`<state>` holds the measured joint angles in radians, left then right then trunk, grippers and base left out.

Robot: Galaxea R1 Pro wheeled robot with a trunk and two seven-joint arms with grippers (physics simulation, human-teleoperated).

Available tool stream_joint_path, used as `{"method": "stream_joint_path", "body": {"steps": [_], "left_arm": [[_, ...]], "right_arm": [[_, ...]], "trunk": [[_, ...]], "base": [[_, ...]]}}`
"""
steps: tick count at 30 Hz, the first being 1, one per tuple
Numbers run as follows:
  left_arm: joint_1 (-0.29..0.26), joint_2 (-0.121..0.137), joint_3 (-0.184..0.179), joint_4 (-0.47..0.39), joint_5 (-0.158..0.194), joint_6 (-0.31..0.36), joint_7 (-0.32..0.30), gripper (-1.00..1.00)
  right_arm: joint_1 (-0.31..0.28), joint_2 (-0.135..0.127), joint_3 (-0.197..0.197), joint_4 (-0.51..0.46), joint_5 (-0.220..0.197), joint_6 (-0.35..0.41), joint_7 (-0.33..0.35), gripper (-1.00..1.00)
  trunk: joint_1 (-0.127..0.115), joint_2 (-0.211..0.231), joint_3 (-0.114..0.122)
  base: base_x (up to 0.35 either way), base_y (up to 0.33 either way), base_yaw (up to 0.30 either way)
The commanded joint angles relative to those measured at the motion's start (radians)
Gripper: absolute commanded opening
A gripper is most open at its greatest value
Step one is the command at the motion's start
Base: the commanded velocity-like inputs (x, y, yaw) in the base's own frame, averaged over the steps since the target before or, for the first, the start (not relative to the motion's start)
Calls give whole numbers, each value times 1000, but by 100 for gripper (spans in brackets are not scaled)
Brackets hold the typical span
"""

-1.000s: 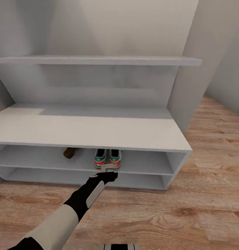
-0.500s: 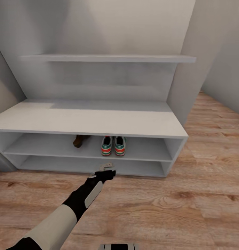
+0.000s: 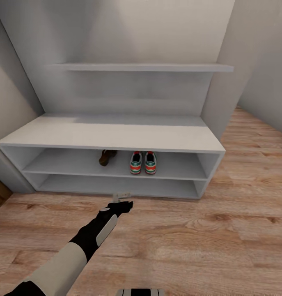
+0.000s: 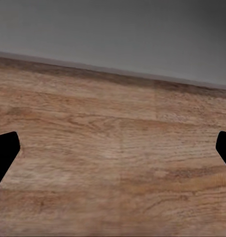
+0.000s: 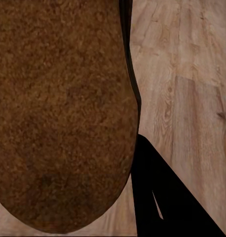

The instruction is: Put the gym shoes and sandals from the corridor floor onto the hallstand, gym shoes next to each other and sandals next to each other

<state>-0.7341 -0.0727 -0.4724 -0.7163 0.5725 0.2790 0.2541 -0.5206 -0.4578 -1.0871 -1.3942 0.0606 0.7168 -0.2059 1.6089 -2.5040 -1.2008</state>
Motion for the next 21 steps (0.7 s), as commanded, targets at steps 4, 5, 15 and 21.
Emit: {"method": "stream_joint_path", "body": {"steps": [4,5,15,21], "left_arm": [[-1,2,-4,-2,10,2,8,100],[-1,2,-4,-2,10,2,8,100],[-1,2,-5,-2,10,3,8,100],[-1,2,-5,-2,10,3,8,100]], "right_arm": [[-1,0,1,0,4,8,-2,-100],[-1,0,1,0,4,8,-2,-100],[-1,0,1,0,5,9,-2,-100],[-1,-1,1,0,5,9,-3,-100]], "trunk": [[0,0,-1],[0,0,-1],[0,0,-1],[0,0,-1]], "base": [[-86,309,0],[-104,312,0],[-63,314,0],[-33,318,0]]}}
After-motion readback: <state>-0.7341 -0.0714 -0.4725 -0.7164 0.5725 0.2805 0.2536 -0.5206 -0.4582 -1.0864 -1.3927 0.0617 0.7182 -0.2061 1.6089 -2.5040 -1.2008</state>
